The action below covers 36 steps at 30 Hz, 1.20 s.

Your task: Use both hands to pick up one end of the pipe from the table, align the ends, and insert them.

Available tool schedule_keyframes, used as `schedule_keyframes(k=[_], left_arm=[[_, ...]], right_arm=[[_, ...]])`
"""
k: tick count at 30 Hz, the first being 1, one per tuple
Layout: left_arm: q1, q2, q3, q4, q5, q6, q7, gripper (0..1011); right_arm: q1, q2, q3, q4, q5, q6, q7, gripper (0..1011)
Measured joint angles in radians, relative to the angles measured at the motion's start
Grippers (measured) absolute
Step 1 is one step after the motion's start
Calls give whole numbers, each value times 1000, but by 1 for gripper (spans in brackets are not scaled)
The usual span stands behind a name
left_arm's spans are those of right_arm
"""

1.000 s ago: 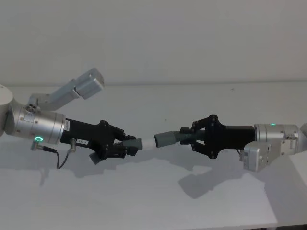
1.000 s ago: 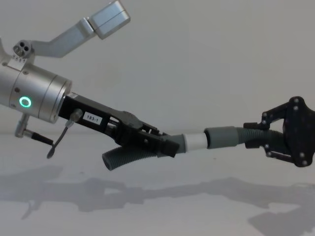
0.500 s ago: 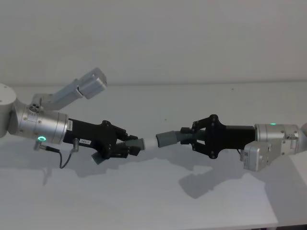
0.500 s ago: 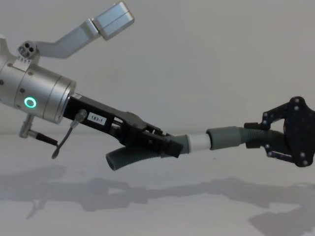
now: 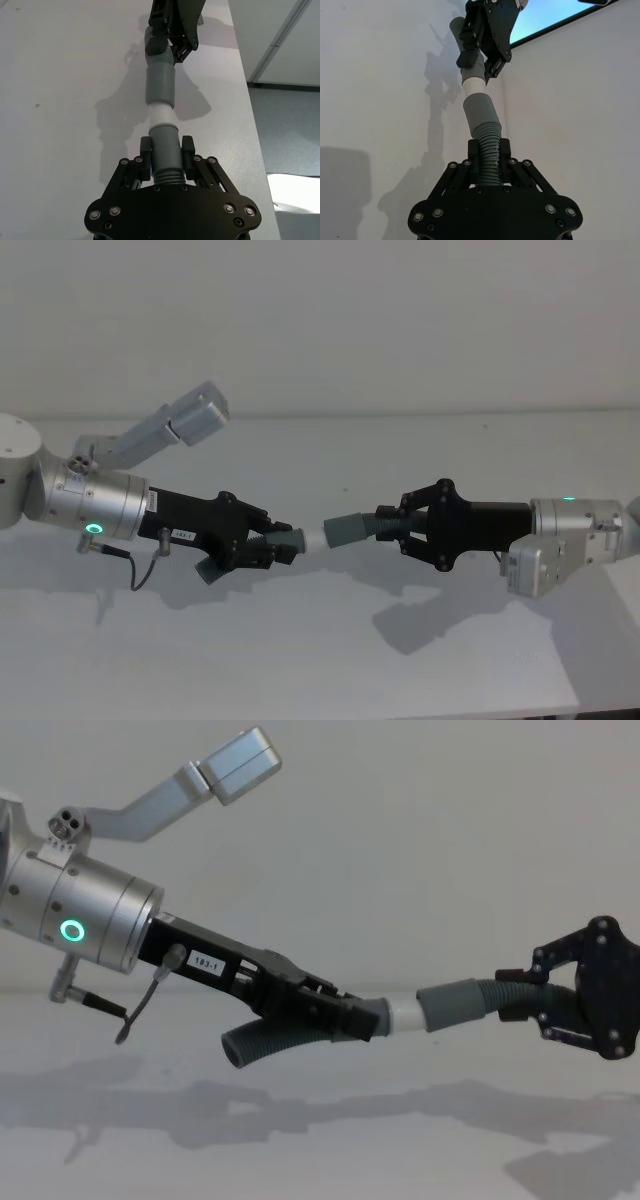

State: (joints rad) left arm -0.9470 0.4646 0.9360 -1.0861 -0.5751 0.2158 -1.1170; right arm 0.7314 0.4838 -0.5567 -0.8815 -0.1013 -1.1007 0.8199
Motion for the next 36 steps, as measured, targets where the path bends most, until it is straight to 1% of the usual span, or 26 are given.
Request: schedule_keyframes(k=[36], left_arm=[[9,8,-6,-18,-5,8,15,327]], right_arm=[[0,0,0,0,0,0,0,208]])
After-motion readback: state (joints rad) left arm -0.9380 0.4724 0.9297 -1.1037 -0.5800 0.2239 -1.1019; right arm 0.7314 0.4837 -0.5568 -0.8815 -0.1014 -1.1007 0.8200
